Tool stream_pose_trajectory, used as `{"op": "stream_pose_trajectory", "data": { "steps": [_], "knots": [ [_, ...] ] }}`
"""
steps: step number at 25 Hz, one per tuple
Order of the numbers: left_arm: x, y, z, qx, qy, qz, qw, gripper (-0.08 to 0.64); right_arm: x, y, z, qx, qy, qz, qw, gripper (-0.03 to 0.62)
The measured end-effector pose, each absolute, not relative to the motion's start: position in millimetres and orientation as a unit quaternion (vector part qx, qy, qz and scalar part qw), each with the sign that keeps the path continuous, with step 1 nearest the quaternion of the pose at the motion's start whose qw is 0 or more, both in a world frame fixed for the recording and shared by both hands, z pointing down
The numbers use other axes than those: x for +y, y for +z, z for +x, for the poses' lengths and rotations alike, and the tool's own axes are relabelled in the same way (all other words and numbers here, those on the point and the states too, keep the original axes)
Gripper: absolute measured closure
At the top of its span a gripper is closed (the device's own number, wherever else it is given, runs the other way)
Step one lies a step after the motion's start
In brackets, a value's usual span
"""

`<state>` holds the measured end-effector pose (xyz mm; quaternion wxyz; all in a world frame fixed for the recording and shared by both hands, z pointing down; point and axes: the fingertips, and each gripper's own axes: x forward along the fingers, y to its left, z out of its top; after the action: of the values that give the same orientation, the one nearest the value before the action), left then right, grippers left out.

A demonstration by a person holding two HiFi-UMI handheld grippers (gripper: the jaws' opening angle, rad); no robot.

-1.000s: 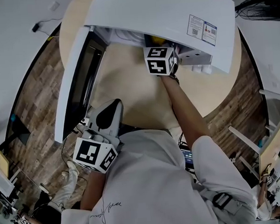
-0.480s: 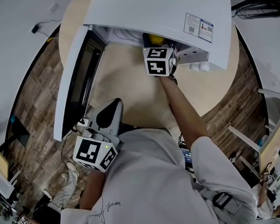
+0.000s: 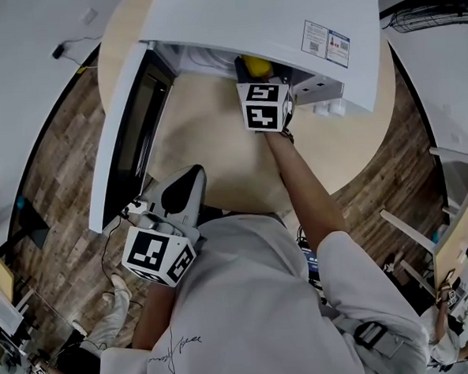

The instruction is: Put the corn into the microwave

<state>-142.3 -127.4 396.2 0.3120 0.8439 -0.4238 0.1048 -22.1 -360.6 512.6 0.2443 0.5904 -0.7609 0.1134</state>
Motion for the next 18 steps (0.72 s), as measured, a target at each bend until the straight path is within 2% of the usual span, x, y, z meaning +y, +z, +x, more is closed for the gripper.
{"op": "stream_pose_trajectory", "data": {
  "steps": [18],
  "knots": [
    [-119,385,-138,-0.432,0.084,0.846,0.299,0.572,-328,475,-23,-0.781,0.130,0.580,0.192,0.308]
  ]
}}
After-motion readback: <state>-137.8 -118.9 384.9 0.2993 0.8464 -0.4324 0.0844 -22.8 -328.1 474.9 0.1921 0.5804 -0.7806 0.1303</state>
